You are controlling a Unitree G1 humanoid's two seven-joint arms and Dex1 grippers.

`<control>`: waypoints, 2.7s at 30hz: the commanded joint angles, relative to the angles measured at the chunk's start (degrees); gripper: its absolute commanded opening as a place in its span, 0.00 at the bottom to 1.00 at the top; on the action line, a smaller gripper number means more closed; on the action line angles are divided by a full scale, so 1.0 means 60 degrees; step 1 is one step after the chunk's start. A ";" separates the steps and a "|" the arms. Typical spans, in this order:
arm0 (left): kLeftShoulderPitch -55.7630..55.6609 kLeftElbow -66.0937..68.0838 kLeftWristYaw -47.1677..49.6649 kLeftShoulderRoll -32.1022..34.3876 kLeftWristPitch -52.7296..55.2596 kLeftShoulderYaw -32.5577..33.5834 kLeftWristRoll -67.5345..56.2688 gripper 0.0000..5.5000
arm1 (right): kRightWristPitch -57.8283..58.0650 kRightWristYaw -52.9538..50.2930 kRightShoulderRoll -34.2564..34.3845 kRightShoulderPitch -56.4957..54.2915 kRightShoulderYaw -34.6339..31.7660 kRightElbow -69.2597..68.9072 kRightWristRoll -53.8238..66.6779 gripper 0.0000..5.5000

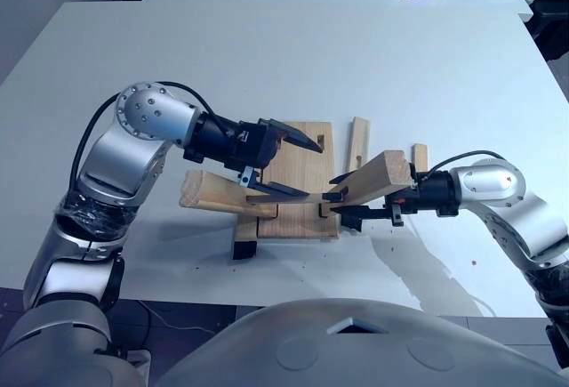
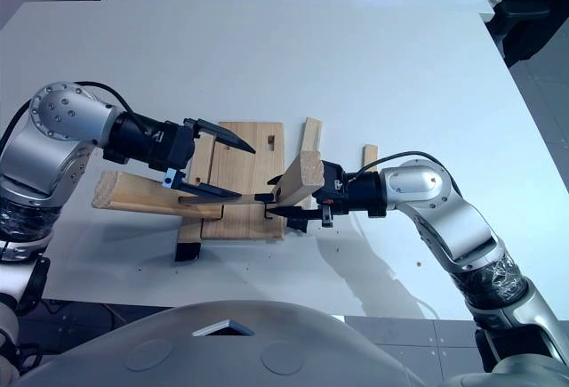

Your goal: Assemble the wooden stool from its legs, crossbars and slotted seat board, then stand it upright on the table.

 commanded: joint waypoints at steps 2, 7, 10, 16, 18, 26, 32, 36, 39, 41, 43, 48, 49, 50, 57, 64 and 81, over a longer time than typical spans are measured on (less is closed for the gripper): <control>0.0371 0.0450 0.0102 0.0327 -0.0231 -0.0471 0.1048 0.62 | 0.0786 0.0120 -0.0411 0.0280 0.0442 0.0079 -0.0589 0.36; 0.0316 0.0657 0.0181 0.0318 -0.0399 -0.0518 0.1120 0.62 | 0.0611 0.0252 -0.0617 0.0368 0.0640 0.0094 -0.0933 0.36; 0.0263 0.0724 0.0299 0.0275 -0.0350 -0.0533 0.1099 0.62 | 0.0534 0.0259 -0.0616 0.0333 0.0803 0.0117 -0.1095 0.36; 0.0170 0.0766 0.0347 0.0192 -0.0273 -0.0584 0.1118 0.62 | 0.0576 0.0095 -0.0329 0.0234 0.1197 0.0057 -0.1255 0.36; 0.0157 0.0794 0.0341 0.0119 -0.0235 -0.0568 0.1192 0.62 | 0.0580 0.0060 -0.0167 0.0080 0.1426 0.0113 -0.1375 0.36; -0.0234 0.1041 0.0455 -0.0146 0.0076 -0.0363 0.1044 0.62 | 0.0411 0.0014 -0.0131 0.0073 0.1552 0.0441 -0.1583 0.36; -0.1550 0.1389 0.1087 -0.0706 0.1741 0.0702 -0.0181 0.62 | 0.0319 0.0026 -0.0278 0.0236 0.1521 0.0476 -0.1624 0.36; -0.1554 0.0655 0.0073 0.0059 0.2613 0.1190 -0.1285 0.62 | 0.0322 0.0000 -0.0352 0.0330 0.1444 0.0471 -0.1595 0.36; -0.1290 0.0336 -0.1028 0.0780 0.2434 0.1206 -0.1514 0.62 | 0.0335 -0.0089 -0.0331 0.0405 0.1418 0.0474 -0.1619 0.36; -0.1197 0.0217 -0.1525 0.1049 0.2393 0.1214 -0.1664 0.62 | 0.0340 -0.0134 -0.0283 0.0410 0.1420 0.0501 -0.1639 0.36; -0.1202 0.0071 -0.1622 0.1083 0.2477 0.1235 -0.1784 0.62 | 0.0343 -0.0156 -0.0247 0.0398 0.1429 0.0523 -0.1655 0.36; -0.0752 -0.0376 -0.1514 0.1066 0.2337 0.1067 -0.1650 0.62 | 0.0389 -0.0183 -0.0150 0.0290 0.1498 0.0550 -0.1681 0.36; -0.0636 -0.0487 -0.1467 0.1084 0.2394 0.1024 -0.1645 0.62 | 0.0394 -0.0170 -0.0143 0.0254 0.1503 0.0572 -0.1681 0.36; -0.0521 -0.0601 -0.1441 0.1112 0.2466 0.0985 -0.1663 0.62 | 0.0396 -0.0161 -0.0144 0.0228 0.1506 0.0588 -0.1686 0.36; -0.0065 -0.0844 -0.0910 0.1060 0.2291 0.0530 -0.0937 0.62 | 0.0444 -0.0158 -0.0088 0.0012 0.1562 0.0680 -0.1724 0.36; 0.0255 -0.0312 -0.0726 0.1030 0.0610 -0.0014 0.0389 0.62 | 0.0477 -0.0206 -0.0043 -0.0064 0.1632 0.0664 -0.1728 0.36; -0.1127 0.0671 0.1107 -0.0312 0.1754 0.0595 -0.0571 0.62 | 0.0503 -0.0273 0.0190 -0.1220 0.3329 0.2317 -0.3288 0.36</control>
